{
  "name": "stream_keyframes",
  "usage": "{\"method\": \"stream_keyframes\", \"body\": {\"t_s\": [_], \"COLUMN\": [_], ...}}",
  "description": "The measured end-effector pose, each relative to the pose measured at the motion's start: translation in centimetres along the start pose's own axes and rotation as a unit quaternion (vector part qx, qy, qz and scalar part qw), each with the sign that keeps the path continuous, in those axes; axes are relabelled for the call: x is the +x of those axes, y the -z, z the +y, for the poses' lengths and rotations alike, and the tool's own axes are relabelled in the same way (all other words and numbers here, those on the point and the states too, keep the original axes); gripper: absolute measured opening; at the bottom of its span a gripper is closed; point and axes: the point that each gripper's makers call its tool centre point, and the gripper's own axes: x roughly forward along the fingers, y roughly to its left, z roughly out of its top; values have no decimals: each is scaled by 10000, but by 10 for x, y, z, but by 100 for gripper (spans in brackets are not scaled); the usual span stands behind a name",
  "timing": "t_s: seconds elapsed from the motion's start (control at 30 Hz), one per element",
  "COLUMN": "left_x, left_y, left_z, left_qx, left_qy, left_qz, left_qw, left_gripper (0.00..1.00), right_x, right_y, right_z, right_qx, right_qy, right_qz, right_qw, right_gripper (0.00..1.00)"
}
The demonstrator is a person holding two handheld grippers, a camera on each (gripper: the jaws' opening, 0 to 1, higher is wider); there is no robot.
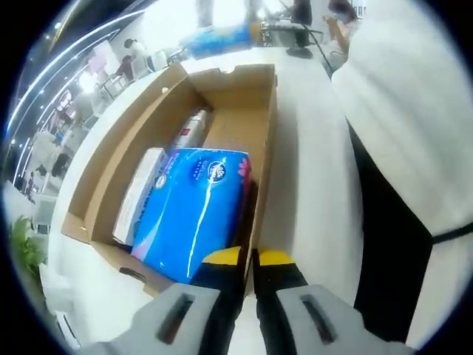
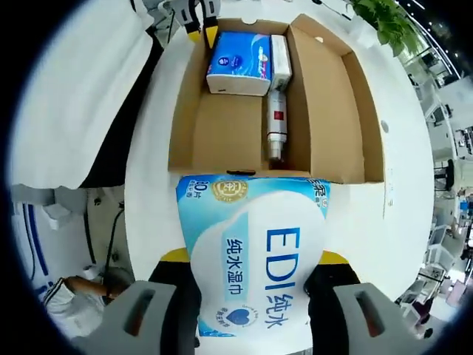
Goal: Operate the shoe box by opening the lid, removing the specified soft item, and placing it in the target area until the item is outside and the box remains undamaged.
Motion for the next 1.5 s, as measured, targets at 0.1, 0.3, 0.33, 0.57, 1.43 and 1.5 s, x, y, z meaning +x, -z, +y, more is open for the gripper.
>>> {"method": "stream_keyframes", "body": {"t_s": [0.1,0.3,0.33,0.57,1.43,1.5], "left_x": [0,0,0,0,2,2], "left_y": [0,0,0,0,1,2], "left_z": [0,0,0,0,1,1], "left_qx": [-12,-26,-25,-52,-255,-255], "left_qy": [-15,-9,-5,-14,28,23], "left_qz": [3,-1,-1,9,104,104], "left_qw": [10000,10000,10000,10000,9996,9996], "left_gripper": [5,5,5,5,5,5], "right_x": [2,0,0,9,68,69], "right_y": [11,19,20,27,37,38], "right_z": [-3,-4,-5,-7,-13,-11], "right_qx": [57,136,141,78,92,19], "right_qy": [4,34,35,0,-147,-163], "right_qz": [59,83,79,120,82,107], "right_qw": [10000,9999,9999,9999,9998,9998], "right_gripper": [57,57,57,57,57,57]}}
